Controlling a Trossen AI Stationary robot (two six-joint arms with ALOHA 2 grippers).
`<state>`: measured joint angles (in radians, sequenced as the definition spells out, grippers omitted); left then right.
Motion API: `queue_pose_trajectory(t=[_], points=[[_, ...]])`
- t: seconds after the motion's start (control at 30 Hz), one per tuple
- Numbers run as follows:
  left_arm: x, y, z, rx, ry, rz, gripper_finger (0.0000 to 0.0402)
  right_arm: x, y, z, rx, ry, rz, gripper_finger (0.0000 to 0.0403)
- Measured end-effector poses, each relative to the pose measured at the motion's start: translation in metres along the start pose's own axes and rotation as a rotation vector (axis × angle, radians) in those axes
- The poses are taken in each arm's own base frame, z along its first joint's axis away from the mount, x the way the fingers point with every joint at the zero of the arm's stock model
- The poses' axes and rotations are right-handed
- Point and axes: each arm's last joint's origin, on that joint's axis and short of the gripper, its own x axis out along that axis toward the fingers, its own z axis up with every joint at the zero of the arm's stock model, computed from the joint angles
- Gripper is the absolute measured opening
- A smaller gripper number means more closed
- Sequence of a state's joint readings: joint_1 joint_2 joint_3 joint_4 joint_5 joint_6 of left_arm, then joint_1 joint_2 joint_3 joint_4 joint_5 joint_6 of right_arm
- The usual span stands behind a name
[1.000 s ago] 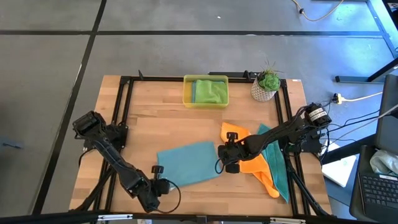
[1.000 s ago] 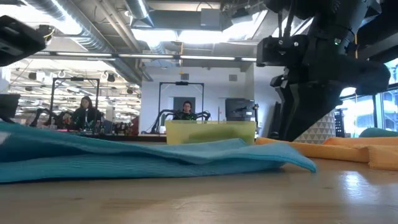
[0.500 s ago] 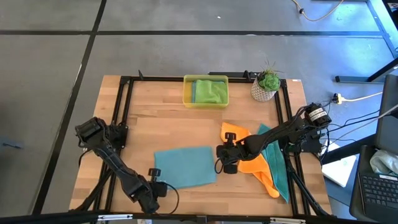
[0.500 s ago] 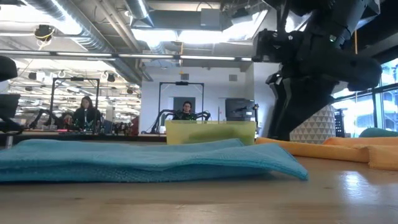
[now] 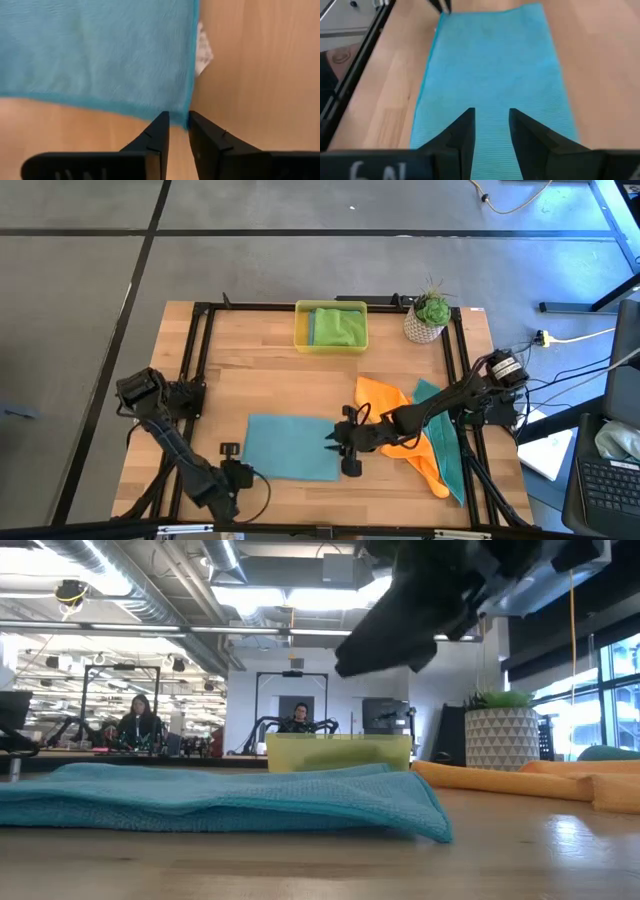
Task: Fold microfiber towels
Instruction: Fold the left blue cloth
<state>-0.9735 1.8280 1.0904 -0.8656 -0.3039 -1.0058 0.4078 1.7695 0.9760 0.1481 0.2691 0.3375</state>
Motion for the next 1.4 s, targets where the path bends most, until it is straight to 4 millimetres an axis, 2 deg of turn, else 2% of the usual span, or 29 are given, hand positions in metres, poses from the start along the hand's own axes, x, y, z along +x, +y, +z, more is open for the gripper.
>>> queue_pose_trajectory(t=[0.33, 0.43, 0.53, 0.63, 0.77, 0.97, 1.2, 1.4], points=[[-0.021, -0.007, -0.042, -0.181, -0.136, 0.108, 0.0057, 0.037, 0.000, -0.043, 0.054, 0.132, -0.071, 0.0122], [-0.026, -0.015, -0.049, -0.109, -0.265, 0.094, 0.0052, 0.038, 0.009, -0.048, 0.063, 0.140, -0.025, 0.0122], [-0.030, -0.020, -0.054, 0.094, -0.375, 0.119, 0.0048, 0.033, 0.025, -0.045, -0.013, 0.071, -0.001, 0.0122], [-0.031, -0.022, -0.052, 0.255, -0.433, 0.162, 0.0047, 0.028, 0.043, -0.035, -0.106, -0.048, 0.008, 0.0122], [-0.023, -0.015, -0.040, 0.345, -0.377, 0.201, 0.0057, 0.024, 0.052, -0.032, -0.178, -0.113, 0.011, 0.0122], [-0.004, 0.004, -0.022, 0.405, -0.209, 0.216, 0.0093, 0.024, 0.051, -0.031, -0.149, -0.117, 0.008, 0.0122], [0.018, 0.032, -0.011, 0.295, -0.086, 0.285, 0.0120, 0.024, 0.050, -0.034, -0.046, -0.092, 0.004, 0.0122], [0.015, 0.042, -0.006, 0.318, -0.070, 0.379, 0.0117, 0.033, 0.024, -0.040, -0.012, 0.012, -0.140, 0.0121]])
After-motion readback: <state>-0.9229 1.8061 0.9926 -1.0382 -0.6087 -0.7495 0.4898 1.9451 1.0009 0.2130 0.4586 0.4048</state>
